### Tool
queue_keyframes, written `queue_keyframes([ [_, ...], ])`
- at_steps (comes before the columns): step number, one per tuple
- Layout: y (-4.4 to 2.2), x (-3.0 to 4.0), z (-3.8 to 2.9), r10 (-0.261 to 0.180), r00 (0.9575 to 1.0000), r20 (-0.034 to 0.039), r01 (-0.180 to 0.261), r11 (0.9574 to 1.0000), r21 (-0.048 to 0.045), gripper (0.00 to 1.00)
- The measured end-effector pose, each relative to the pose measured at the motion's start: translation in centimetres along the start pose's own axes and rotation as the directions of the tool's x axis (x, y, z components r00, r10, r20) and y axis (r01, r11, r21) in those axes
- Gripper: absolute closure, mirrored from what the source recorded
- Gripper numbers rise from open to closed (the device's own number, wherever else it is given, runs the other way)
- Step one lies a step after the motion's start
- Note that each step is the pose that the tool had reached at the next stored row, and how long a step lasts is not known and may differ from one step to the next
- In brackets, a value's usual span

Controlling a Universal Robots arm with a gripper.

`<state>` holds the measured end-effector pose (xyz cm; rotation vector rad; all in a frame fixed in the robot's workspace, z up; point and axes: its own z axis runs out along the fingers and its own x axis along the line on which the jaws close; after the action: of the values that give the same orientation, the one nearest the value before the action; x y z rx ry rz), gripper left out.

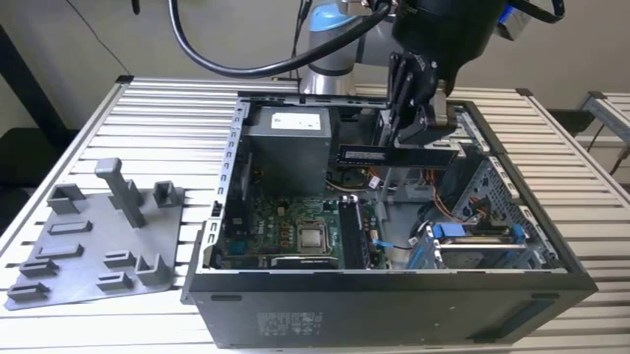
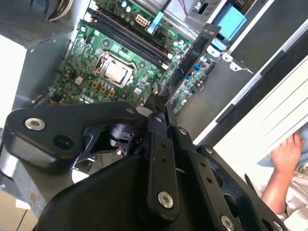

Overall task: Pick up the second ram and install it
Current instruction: 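Pick up the second ram and move it above second insertion slot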

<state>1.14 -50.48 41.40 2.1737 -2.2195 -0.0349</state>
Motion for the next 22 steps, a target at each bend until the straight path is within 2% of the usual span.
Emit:
queue_keyframes([
  [7, -0.07, 0.0, 0.0, 0.0, 1.0, 0.0001, 0.0, 1.0, 0.0, 0.86],
  [12, -0.07, -0.59, 0.01, 0.0, 1.0, 0.0001, 0.0, 1.0, 0.0009, 0.86],
  [16, 0.0, -1.43, 0.09, 0.0, 1.0, -0.0016, 0.0, 1.0, 0.0047, 0.86],
  [22, 0.2, -3.58, 0.26, 0.001, 0.9998, -0.0214, 0.0, 0.9999, 0.0112, 0.86],
])
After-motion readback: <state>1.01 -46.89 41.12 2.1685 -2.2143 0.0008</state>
